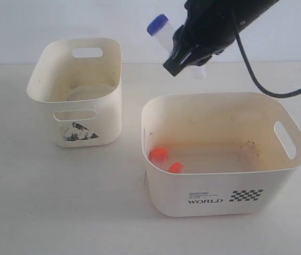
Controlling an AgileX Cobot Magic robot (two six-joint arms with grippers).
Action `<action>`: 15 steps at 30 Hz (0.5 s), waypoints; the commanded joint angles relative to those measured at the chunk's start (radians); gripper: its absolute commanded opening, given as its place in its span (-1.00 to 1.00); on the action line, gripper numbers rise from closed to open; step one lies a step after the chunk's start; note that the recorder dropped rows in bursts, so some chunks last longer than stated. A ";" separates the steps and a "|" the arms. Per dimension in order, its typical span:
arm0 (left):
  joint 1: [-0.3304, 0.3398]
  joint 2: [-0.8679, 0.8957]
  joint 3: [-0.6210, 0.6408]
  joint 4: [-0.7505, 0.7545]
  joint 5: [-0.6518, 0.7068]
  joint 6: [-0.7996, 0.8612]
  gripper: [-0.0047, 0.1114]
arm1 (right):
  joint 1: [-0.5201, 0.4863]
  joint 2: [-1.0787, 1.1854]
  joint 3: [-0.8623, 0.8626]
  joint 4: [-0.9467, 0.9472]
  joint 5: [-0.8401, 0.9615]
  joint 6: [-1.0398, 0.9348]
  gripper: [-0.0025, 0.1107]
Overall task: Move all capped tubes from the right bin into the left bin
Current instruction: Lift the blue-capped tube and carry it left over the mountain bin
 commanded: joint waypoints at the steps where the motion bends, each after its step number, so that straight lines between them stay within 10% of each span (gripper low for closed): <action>1: 0.000 0.000 -0.004 0.002 0.000 -0.010 -0.84 | -0.002 0.050 -0.005 0.115 -0.197 -0.138 -0.96; 15: 0.000 0.000 -0.004 0.002 0.000 -0.010 -0.84 | 0.076 0.144 -0.016 0.770 -0.277 -0.886 -0.96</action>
